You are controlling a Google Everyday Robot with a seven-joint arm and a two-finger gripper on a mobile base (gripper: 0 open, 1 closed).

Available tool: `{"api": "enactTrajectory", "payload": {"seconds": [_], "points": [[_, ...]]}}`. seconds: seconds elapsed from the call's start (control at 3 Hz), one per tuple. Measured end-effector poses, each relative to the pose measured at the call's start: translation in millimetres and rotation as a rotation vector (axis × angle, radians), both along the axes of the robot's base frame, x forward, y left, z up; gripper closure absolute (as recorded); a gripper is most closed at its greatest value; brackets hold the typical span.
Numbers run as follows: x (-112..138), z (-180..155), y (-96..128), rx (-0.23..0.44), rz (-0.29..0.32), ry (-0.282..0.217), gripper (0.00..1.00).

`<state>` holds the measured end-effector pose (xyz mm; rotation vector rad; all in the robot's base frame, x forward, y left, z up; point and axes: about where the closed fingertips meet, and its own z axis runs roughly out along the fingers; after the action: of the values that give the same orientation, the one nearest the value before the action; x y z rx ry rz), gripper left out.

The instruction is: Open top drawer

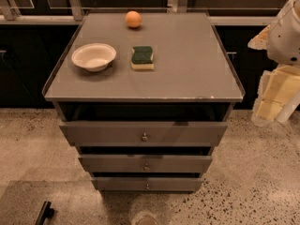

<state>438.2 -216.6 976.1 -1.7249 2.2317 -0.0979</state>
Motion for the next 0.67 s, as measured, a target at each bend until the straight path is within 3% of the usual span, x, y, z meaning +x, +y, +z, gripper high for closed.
{"api": "enactTrajectory", "payload": {"seconds": [0.33, 0.67], "points": [[2, -1, 1, 0.008, 0.006, -0.005, 0.0], [25, -12, -3, 0.046, 0.001, -0.006, 0.0]]}}
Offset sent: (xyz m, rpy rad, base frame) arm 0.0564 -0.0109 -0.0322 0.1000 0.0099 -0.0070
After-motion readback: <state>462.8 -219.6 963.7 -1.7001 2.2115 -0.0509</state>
